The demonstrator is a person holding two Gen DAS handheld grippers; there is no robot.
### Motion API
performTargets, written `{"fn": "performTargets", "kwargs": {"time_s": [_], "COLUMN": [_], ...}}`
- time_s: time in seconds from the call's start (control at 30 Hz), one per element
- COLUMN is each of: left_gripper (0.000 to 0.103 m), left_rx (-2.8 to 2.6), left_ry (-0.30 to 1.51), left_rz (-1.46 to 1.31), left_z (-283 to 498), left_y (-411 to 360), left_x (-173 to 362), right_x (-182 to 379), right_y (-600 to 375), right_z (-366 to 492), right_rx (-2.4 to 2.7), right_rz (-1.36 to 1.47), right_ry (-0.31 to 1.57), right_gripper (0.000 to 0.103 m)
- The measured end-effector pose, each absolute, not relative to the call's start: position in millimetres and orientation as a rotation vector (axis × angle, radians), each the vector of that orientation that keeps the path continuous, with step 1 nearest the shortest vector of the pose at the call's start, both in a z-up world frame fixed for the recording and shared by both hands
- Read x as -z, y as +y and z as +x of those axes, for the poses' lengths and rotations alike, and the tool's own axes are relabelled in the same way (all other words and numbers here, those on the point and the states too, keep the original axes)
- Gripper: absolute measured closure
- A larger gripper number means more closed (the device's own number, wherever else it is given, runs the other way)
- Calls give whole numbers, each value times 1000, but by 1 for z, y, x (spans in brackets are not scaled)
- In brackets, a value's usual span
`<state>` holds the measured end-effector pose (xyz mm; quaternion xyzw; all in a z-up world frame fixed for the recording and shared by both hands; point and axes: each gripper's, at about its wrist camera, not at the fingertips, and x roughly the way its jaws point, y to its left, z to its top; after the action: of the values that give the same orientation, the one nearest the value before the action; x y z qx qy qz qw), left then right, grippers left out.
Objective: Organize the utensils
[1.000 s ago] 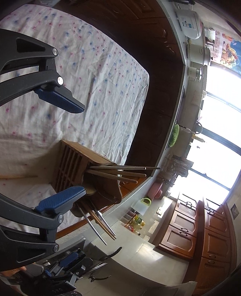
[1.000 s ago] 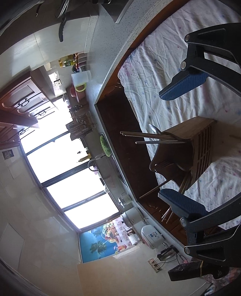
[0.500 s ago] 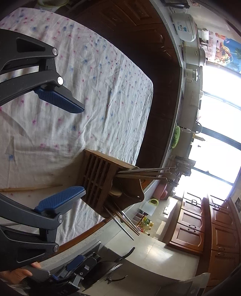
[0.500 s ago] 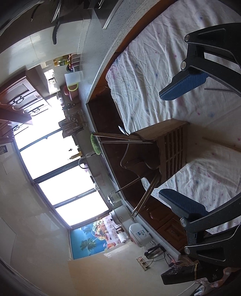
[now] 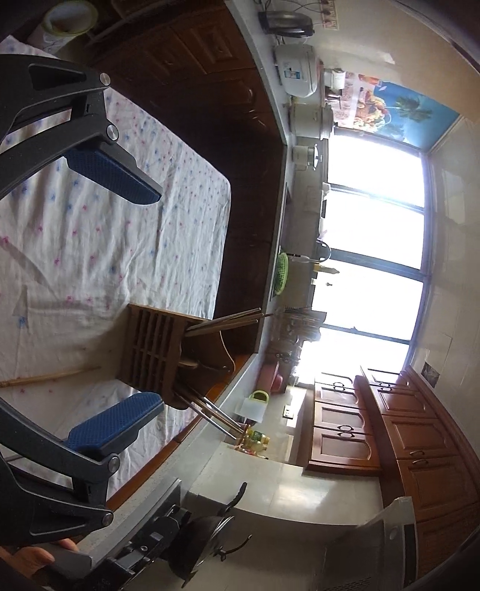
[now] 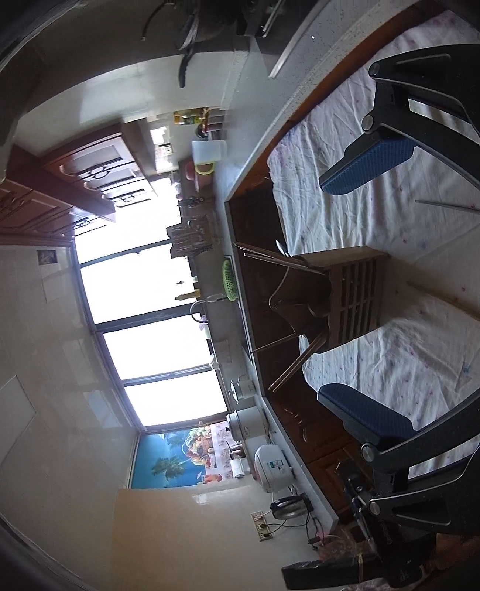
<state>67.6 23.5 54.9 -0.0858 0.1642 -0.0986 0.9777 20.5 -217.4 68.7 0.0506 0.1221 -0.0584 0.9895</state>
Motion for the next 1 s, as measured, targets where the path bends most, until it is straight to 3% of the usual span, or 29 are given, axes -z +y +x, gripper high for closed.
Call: {"fn": "performTargets", "kwargs": {"time_s": [0.23,1.0], "left_gripper": [1,1], "left_rx": [177,88], "left_ry": [337,411], "left_rz": [-138,-40], "left_z": [47,28], "left_y": [15,-1], "left_x": [-30,-5], "right_x": [-46,-1], "right_y": [-196,-207], "right_z": [-4,-24], "right_rx": [126,173], "right_rz": [30,26], "right_ry": [193,308], "right_gripper": [0,0]}}
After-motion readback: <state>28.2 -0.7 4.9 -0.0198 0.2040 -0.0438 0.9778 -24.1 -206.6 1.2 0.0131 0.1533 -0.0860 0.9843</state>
